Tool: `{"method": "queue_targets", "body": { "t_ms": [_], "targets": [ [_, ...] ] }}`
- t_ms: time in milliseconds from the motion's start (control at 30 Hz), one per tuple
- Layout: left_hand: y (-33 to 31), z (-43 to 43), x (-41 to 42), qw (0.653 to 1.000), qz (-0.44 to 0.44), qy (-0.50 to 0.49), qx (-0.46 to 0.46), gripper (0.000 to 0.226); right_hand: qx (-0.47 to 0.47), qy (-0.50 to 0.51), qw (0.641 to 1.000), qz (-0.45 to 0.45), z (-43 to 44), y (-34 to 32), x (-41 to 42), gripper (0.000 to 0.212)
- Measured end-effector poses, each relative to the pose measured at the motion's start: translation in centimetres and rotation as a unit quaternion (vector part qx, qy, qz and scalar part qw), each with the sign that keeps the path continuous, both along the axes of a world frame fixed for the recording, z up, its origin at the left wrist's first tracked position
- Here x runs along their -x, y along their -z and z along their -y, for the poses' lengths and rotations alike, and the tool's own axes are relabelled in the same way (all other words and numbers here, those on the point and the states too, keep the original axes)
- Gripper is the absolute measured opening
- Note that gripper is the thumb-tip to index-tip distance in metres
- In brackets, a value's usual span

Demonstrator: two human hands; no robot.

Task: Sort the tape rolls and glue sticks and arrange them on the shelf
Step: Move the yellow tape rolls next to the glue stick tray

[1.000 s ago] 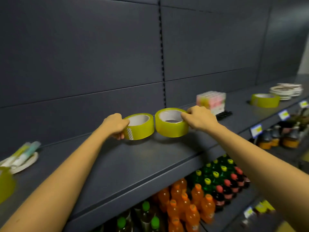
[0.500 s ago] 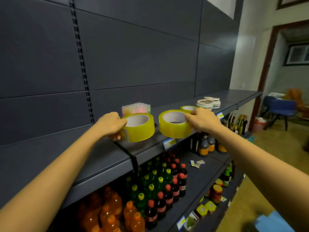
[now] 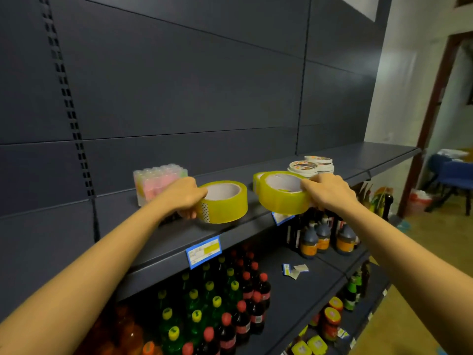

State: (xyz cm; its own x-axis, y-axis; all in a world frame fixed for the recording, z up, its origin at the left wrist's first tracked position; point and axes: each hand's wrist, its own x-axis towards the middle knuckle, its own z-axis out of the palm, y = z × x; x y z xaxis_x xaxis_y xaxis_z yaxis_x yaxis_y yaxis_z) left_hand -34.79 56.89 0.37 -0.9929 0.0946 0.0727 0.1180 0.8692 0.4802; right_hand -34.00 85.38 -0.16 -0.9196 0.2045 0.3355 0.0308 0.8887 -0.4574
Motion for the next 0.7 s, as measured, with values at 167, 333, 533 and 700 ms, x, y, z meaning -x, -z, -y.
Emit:
{"method": "queue_targets", "body": {
  "t_ms": [167, 333, 533, 700],
  "targets": [
    [0.1, -2.5, 4.8, 1.000, -0.014, -0.024, 0.007, 0.035, 0.018, -0.012, 1.000, -0.021, -1.9, -0.3, 5.3, 0.040],
    [1.0, -4.1, 8.3, 0.997, -0.030, -0.067, 0.016, 0.021, 0.006, -0.045, 0.998, -0.054, -3.6, -2.0, 10.2, 0.040],
    [3.2, -5.5, 10.2, 0.991, -0.051, -0.107, 0.068, 0.021, -0.002, -0.114, 0.993, -0.028, -3.3, -1.8, 15.6, 0.038],
    [2.3, -5.3, 10.0, 0.970, -0.084, -0.187, 0.132, 0.036, -0.080, -0.157, 0.984, 0.026, -2.9, -1.6, 18.6, 0.040]
  ]
}}
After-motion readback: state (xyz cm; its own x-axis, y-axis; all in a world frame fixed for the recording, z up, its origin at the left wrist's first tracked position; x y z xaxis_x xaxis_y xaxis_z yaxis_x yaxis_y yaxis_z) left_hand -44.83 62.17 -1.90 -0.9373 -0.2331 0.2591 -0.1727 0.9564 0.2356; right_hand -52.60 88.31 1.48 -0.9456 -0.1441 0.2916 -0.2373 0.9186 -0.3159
